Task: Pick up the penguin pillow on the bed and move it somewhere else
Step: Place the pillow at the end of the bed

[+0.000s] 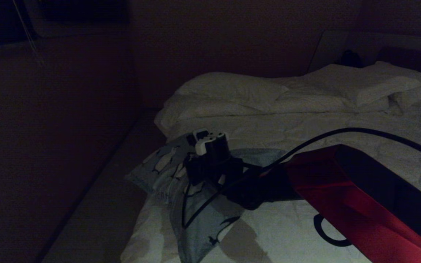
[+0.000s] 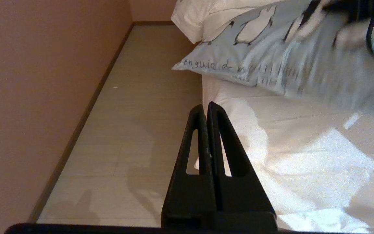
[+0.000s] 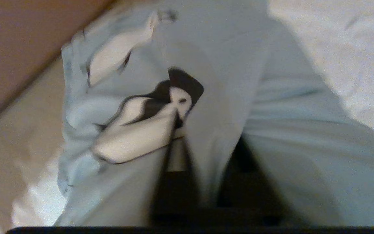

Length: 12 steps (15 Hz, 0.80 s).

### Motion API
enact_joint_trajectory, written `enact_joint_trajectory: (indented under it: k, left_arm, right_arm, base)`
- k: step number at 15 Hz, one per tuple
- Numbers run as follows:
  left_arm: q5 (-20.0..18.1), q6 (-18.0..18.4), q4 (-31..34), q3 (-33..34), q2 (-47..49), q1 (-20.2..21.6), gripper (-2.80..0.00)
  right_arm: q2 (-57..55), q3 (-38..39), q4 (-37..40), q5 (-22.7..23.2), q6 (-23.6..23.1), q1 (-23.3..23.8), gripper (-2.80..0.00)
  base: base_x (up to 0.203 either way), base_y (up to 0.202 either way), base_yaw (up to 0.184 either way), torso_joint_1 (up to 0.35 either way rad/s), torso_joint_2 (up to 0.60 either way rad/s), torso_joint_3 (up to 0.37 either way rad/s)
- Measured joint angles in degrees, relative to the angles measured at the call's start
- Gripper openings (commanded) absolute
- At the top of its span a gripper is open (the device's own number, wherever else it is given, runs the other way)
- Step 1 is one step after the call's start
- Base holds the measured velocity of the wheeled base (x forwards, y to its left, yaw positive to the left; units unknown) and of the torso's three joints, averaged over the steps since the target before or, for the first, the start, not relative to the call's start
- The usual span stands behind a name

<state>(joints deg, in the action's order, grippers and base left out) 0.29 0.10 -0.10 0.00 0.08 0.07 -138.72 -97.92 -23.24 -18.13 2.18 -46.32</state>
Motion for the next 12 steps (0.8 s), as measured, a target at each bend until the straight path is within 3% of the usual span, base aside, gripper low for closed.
enact_joint_trajectory:
  k: [7,12]
  left_arm:
    - [0.0,0.0,0.0,0.0,0.0,0.0,-2.80]
    - [0.0,0.0,0.0,0.0,0.0,0.0,-2.80]
  right_arm:
    - [2.0,5.1,0.0,-0.5,0.3,-0.3,0.00]
    - [14.2,12.7,-0.1,-0.8,0.4,0.3,0.00]
  base:
    - [0.000,0.000,0.000,0.000,0.00,0.000]
    - [0.000,0.000,0.000,0.000,0.00,0.000]
